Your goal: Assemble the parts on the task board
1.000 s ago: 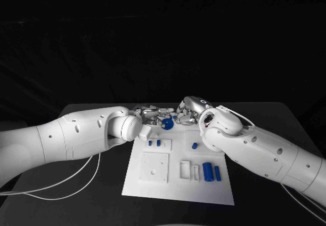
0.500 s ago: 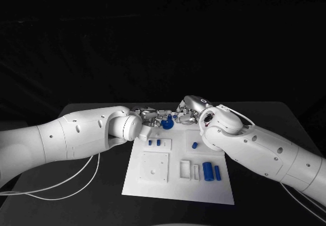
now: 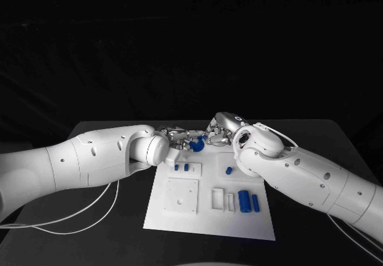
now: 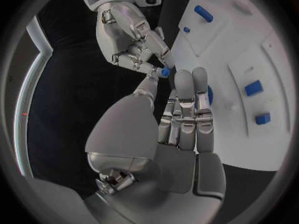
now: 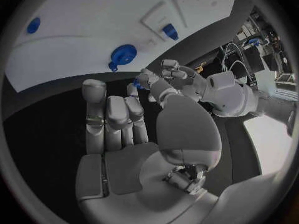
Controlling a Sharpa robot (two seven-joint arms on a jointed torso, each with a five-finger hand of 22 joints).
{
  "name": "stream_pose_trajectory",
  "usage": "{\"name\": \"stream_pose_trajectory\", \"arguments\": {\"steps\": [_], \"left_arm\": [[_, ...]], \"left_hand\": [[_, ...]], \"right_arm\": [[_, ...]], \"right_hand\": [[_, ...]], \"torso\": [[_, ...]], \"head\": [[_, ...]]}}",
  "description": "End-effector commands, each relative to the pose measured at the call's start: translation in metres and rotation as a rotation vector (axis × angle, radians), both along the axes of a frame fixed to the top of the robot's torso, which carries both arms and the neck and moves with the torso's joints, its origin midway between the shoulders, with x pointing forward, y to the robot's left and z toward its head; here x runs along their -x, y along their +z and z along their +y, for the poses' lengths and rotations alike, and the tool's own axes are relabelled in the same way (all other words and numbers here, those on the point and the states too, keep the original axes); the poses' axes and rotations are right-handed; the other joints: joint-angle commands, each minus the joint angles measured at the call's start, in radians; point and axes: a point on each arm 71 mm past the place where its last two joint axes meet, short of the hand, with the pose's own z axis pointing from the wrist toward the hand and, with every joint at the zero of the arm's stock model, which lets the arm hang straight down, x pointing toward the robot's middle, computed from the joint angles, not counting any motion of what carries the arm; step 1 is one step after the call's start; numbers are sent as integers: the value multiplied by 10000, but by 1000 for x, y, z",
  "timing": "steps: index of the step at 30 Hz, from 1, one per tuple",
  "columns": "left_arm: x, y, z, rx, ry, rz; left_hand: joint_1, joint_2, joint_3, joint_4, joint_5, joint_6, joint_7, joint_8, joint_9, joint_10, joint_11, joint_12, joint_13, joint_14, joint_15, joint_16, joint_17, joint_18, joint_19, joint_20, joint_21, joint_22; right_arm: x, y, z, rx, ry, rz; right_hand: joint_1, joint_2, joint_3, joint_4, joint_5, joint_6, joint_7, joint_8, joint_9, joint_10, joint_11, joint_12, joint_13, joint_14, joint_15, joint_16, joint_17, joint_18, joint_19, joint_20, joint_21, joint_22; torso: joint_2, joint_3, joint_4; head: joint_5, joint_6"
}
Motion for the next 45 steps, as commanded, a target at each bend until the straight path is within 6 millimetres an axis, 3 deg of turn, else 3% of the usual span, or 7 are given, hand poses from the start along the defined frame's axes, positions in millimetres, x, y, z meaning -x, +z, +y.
{"name": "stream_pose_trajectory", "arguments": {"steps": [1,26,36,45], "left_arm": [[1,1,-5,163,-258,-45],[1,1,-12,368,-410,-5],[0,1,-13,377,-423,-24],[-1,2,-12,371,-263,-225]], "left_hand": [[8,9,-6,-75,26,95,-17,0,10,-77,-35,-41,10,97,1,-164,-88,-64,-67,-6,44,-57],[284,171,25,-387,22,76,-2,-5,-2,-237,5,-52,4,129,20,-318,-75,-56,-136,10,83,-109],[450,515,193,-561,119,221,-55,-2,-1,-87,-35,-59,-3,114,-6,-235,-6,-49,-183,-15,186,13],[587,779,962,-755,188,505,-134,-11,-2,197,-130,-64,-8,44,-67,-17,124,-79,-332,-78,380,364]], "right_arm": [[0,-1,1,98,74,101],[1,0,7,35,183,90],[2,0,9,15,229,76],[2,0,9,44,239,106]], "right_hand": [[57,-76,-50,64,-50,25,1,5,9,58,0,-71,20,37,-32,-37,5,129,372,-52,-80,616],[72,-67,-51,60,-48,27,1,6,9,60,-1,-74,28,39,-36,-40,15,132,373,-56,-90,617],[72,-67,-51,60,-48,27,1,6,9,60,-1,-74,28,39,-36,-40,15,132,373,-56,-90,617],[72,-67,-51,60,-48,27,1,6,9,60,-1,-74,28,39,-36,-40,15,132,373,-56,-90,617]], "torso": [[-3,1,9],[0,10,-9],[-3,2,-1],[-3,2,-2]], "head": [[2,7],[28,10],[28,7],[30,5]]}}
